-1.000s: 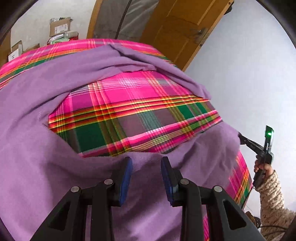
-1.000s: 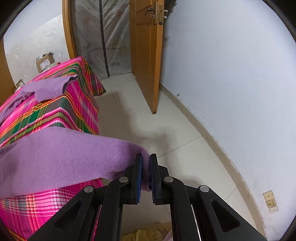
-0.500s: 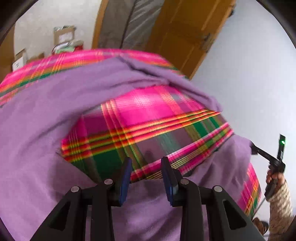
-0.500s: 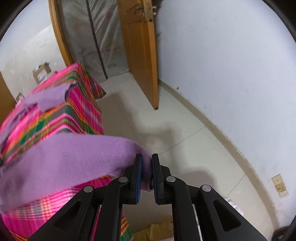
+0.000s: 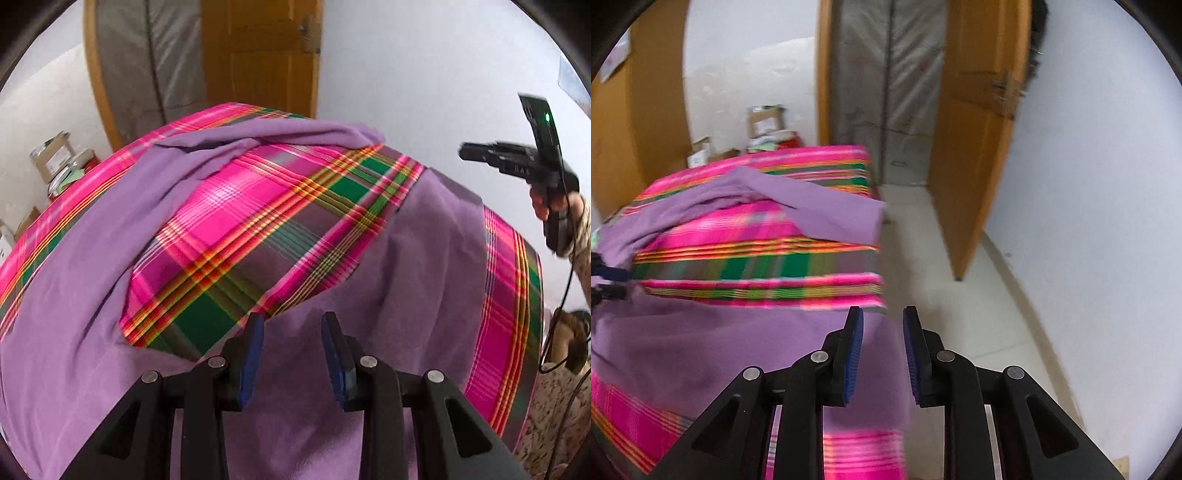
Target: Fold clothes
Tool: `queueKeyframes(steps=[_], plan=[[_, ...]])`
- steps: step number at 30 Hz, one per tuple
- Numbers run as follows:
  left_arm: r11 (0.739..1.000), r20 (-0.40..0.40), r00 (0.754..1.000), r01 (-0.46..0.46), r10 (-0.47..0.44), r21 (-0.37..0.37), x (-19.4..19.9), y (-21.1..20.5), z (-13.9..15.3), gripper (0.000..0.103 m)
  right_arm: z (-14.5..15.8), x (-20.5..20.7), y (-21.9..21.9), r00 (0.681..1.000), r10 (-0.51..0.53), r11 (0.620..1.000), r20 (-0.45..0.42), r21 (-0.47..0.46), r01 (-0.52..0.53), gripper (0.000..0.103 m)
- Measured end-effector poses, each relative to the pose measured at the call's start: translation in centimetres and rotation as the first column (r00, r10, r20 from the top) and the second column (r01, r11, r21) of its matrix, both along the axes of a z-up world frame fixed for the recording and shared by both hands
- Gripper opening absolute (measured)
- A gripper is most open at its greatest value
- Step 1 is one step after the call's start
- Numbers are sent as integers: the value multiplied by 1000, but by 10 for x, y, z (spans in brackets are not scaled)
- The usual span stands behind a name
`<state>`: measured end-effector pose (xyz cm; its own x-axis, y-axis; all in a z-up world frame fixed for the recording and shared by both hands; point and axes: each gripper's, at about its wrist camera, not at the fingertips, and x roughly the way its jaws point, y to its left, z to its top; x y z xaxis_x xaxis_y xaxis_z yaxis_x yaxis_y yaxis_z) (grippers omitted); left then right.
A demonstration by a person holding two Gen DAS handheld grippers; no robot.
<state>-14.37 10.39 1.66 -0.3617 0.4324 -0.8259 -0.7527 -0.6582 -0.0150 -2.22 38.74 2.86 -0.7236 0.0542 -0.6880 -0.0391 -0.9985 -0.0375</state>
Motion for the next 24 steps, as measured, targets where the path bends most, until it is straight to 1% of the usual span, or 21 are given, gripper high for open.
queueKeyframes(steps=[2,4,6,9,10,12,13,15,17,18,19,23,24], plan=[[1000,-2,1000,-7,7,-15,-3,3,-3,33,-3,-11,-14,997,72,997,25,5,-72,25],[999,2,1000,-21,21,-27,-8,4,-6,33,-9,-23,-31,987,151,988,56,23,-152,27],[998,-3,999,-40,40,-48,-12,4,-9,33,-18,-35,-49,967,236,970,93,30,-239,27],[998,12,1000,-21,21,-59,-14,6,-15,33,-32,-51,-73,929,340,937,145,33,-348,29],[998,13,1000,-14,15,-58,-13,6,-15,33,-37,-56,-78,917,366,927,161,26,-375,33],[998,15,1000,-1,2,-55,-13,6,-15,33,-45,-63,-88,890,413,906,191,10,-423,36],[999,21,1000,4,-3,-51,-14,6,-15,33,-48,-66,-92,874,440,894,205,-5,-448,36],[999,34,999,9,-8,-44,-15,5,-15,33,-51,-67,-97,853,468,877,230,-7,-480,37],[999,36,999,16,-14,-43,-14,5,-15,33,-52,-69,-102,841,484,866,240,7,-500,37],[999,34,999,21,-19,-43,-13,6,-15,31,-52,-70,-103,838,488,863,243,7,-504,37],[999,33,999,26,-25,-43,-12,6,-14,25,-52,-72,-103,836,491,862,246,4,-507,37],[998,10,999,50,-50,-48,-8,10,-14,14,-50,-78,-101,827,507,855,242,-16,-519,37],[998,6,999,50,-50,-47,-8,10,-13,7,-50,-78,-101,827,507,855,241,-17,-519,37]])
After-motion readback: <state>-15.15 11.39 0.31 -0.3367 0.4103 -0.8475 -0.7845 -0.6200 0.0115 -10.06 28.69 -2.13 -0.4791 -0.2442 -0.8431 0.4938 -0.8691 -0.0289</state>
